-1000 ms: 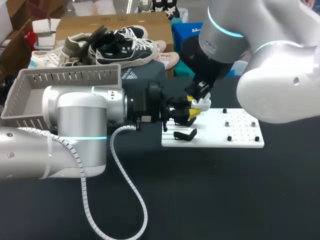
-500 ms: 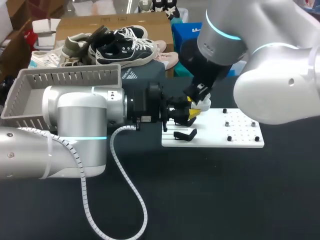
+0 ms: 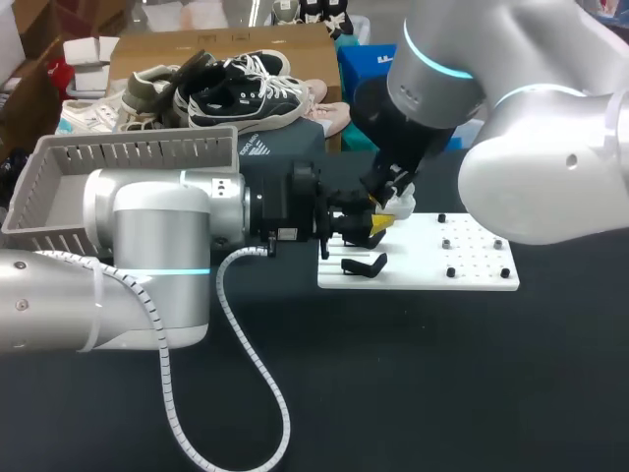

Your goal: Pick up each earbud case from the left stands, insert the matching earbuds, close the lid, and place the case in the box.

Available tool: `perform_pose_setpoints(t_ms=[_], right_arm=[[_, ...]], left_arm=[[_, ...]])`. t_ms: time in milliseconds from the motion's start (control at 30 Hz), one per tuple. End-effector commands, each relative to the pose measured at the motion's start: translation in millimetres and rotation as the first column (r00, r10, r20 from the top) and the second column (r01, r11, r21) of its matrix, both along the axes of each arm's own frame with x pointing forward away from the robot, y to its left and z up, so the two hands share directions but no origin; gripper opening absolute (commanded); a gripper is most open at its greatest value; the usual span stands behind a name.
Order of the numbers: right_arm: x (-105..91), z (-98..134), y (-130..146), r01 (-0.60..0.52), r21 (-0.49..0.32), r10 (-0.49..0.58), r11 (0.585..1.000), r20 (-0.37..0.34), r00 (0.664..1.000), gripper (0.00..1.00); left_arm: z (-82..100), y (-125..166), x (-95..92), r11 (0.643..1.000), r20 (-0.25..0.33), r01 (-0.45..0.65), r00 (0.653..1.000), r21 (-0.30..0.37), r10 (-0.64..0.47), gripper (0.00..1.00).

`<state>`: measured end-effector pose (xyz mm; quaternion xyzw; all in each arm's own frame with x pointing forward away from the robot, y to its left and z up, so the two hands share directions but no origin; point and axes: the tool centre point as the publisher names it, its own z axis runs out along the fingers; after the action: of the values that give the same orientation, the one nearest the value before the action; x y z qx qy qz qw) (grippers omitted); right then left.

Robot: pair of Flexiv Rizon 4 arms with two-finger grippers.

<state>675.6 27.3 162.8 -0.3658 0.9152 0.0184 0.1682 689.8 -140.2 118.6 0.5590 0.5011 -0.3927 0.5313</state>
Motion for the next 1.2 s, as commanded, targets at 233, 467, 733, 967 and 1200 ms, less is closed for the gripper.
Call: perform_pose_setpoints(t_ms=[233,467,733,967,1200], right_arm=[[0.0,-2.0,2.0,-0.002,-0.003,0.002,1.0,0.0,1.0,0.31],[0.1,-2.2,3.6,-0.004,-0.005,0.004,1.0,-0.004,1.0,0.31],[-1.2,-1.2,4.8,-0.006,-0.006,0.006,1.0,-0.001,1.0,0.35],[0.1,-1.3,5.5,-0.005,-0.01,0.005,1.0,-0.004,1.0,0.35],[-0.4,-0.8,6.9,-0.009,-0.008,0.009,1.0,-0.004,1.0,0.38]], left_arm=[[0.2,0.1,-0.5,1.0,0.002,0.0,1.0,-0.004,0.0,0.0],[0.2,0.1,-0.5,1.0,0.002,0.0,1.0,-0.004,0.0,0.0],[0.2,0.1,-0.5,1.0,0.002,0.0,1.0,-0.004,0.0,0.0],[0.2,0.1,-0.5,1.0,0.002,0.0,1.0,-0.004,0.0,0.0],[0.2,0.1,-0.5,1.0,0.002,0.0,1.0,-0.004,0.0,0.0]])
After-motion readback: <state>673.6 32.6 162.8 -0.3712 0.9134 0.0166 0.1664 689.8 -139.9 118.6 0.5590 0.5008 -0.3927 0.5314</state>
